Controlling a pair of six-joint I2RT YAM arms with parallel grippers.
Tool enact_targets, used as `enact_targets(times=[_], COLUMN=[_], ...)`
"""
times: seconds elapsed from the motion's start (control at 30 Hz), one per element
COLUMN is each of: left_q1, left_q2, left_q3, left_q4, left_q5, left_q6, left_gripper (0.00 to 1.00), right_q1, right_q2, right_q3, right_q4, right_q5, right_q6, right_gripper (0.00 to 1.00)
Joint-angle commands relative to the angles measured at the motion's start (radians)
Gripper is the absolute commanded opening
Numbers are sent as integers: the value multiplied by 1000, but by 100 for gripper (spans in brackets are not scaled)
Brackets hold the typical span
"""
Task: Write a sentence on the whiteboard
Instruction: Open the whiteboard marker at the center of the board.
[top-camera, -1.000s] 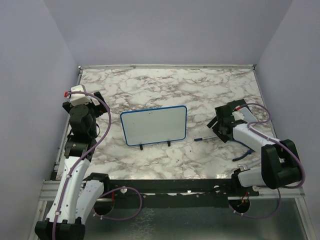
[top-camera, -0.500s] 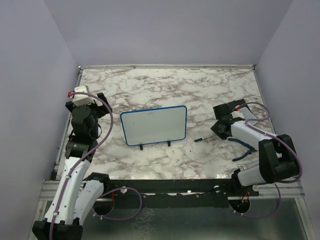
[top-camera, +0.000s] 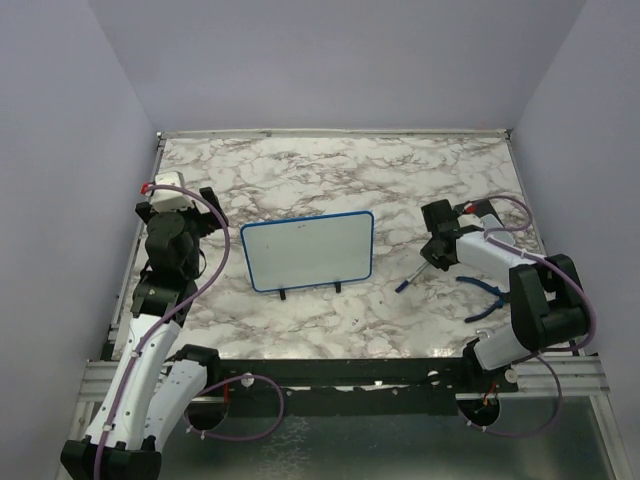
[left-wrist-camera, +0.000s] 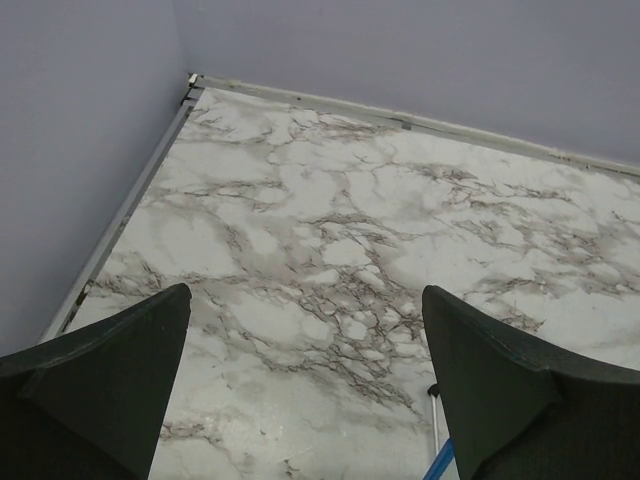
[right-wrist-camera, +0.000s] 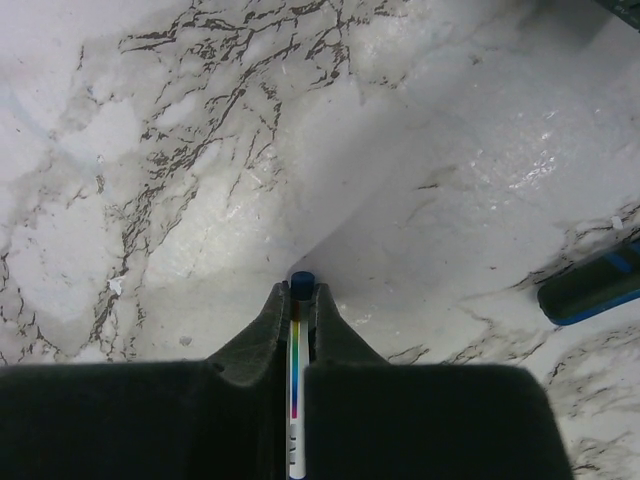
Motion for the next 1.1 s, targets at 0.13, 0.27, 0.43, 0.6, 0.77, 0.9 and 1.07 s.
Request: enact_targets(times=[0.13, 0.27, 0.43, 0.6, 0.77, 0.9, 1.07], left_q1=[-25, -40, -176, -495, -649, -691, -695], left_q2=[21, 103, 215, 353, 437, 477, 492], left_q3=[104, 264, 364, 424, 416, 330, 209], left_q4=[-21, -76, -75, -31, 123, 327, 531], left_q5=[149, 329, 496, 437, 527, 645, 696], left_q6=[83, 51, -27, -68, -206, -372, -532], left_gripper=[99, 94, 89, 89, 91, 93, 94], right_q1=[8, 10, 11, 17, 28, 49, 73], right_q2=[-126, -258, -474, -619, -660, -653, -627], right_q3=[36, 38, 27, 53, 86, 96, 102], right_q4=[15, 29, 92, 194, 357, 527, 667], right_q5=[-15, -32, -155, -354, -558, -660, -712], right_q6=[-117, -218, -373, -451, -413, -373, -322], right_gripper=[1, 1, 1, 1, 1, 1, 1])
